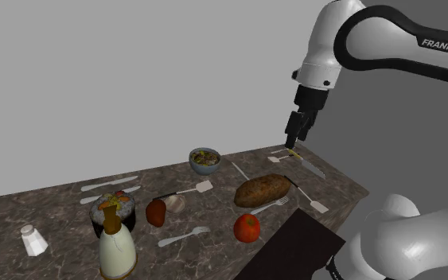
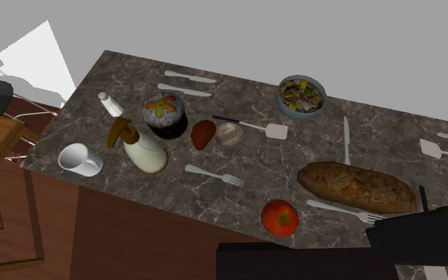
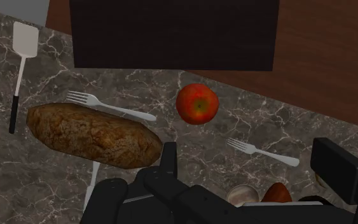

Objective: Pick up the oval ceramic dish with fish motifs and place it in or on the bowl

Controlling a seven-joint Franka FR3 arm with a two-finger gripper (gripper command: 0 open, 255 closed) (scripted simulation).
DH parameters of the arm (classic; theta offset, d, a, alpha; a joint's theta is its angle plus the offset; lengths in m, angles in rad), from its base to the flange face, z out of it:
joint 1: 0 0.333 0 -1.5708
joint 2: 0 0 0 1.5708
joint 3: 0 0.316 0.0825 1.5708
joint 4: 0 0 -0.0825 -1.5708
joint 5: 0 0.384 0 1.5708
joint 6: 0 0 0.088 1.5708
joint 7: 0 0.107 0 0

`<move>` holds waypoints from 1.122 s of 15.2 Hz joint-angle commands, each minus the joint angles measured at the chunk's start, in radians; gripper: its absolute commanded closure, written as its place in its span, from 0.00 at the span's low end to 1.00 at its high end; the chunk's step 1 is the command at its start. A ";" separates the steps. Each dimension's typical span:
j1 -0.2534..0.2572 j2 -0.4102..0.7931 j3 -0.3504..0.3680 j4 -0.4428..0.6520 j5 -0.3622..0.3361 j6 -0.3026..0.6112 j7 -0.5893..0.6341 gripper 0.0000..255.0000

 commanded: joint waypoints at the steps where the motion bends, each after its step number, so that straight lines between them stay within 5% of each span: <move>1: 0.000 0.000 0.000 0.000 0.000 0.000 0.000 0.00; 17: 0.022 0.406 -0.109 -0.150 0.204 0.559 -0.161 0.00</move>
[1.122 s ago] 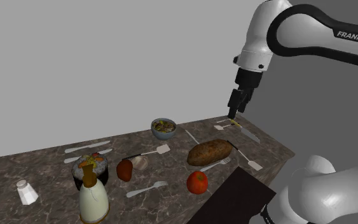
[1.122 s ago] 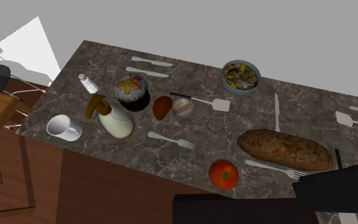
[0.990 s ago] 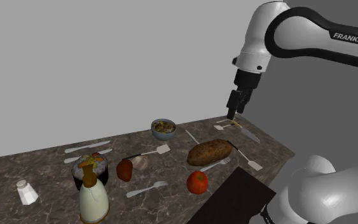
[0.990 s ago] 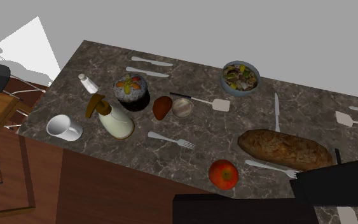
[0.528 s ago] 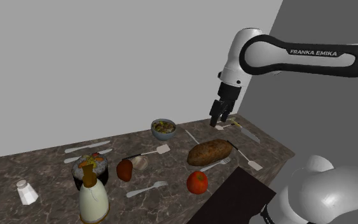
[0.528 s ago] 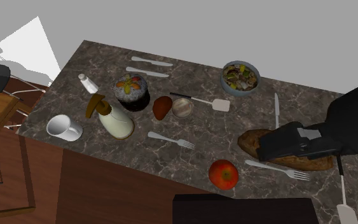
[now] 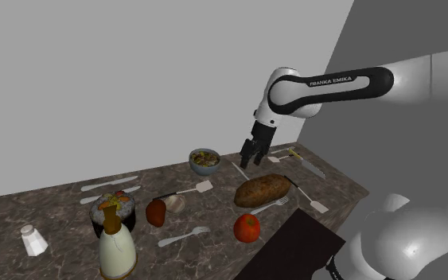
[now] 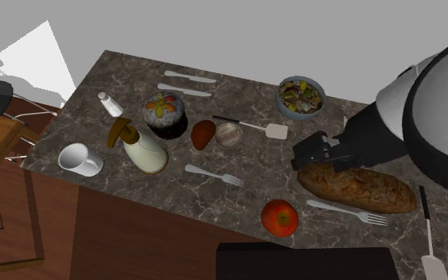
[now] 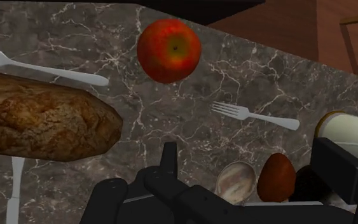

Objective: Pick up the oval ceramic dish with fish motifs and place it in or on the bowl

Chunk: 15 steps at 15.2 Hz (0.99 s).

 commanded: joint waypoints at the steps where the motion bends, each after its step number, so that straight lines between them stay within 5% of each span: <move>1: 0.010 0.072 -0.012 0.009 0.042 0.062 -0.031 0.00; 15: 0.034 0.630 -0.020 0.250 0.447 0.297 -0.339 0.00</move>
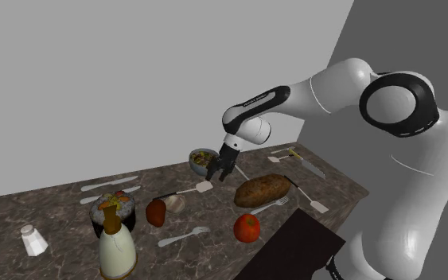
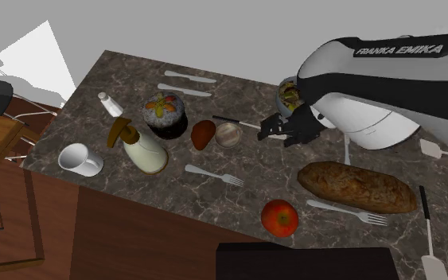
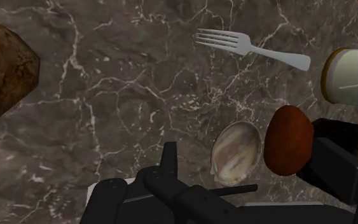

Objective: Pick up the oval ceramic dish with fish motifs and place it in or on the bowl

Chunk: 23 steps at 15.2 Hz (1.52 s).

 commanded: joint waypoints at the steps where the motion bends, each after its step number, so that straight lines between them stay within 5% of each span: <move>1: -0.007 0.094 0.014 0.058 0.066 0.021 -0.049 0.00; 10: -0.058 0.440 0.089 0.353 0.239 0.028 -0.153 0.00; 23: -0.037 0.513 0.116 0.382 0.274 0.085 -0.170 0.00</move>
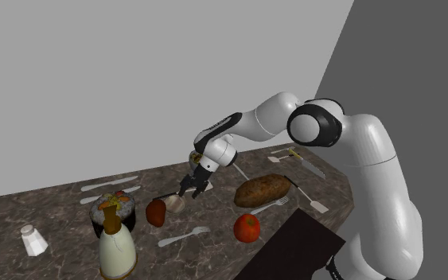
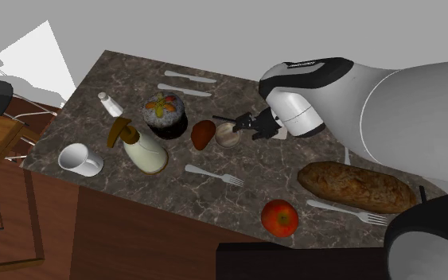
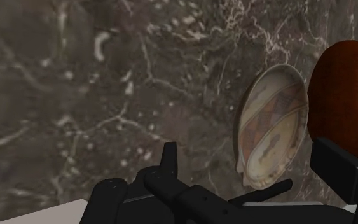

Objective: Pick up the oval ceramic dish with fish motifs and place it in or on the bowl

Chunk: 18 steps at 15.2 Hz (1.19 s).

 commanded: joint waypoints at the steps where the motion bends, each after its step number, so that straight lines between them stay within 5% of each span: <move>1: 0.000 0.000 0.000 0.000 0.000 0.000 0.000 0.00; 2: 0.000 0.000 0.000 0.000 0.000 0.000 0.000 0.00; 3: 0.000 0.000 0.000 0.000 0.000 0.000 0.000 1.00; 18: 0.007 -0.068 -0.012 -0.026 -0.024 -0.031 0.040 1.00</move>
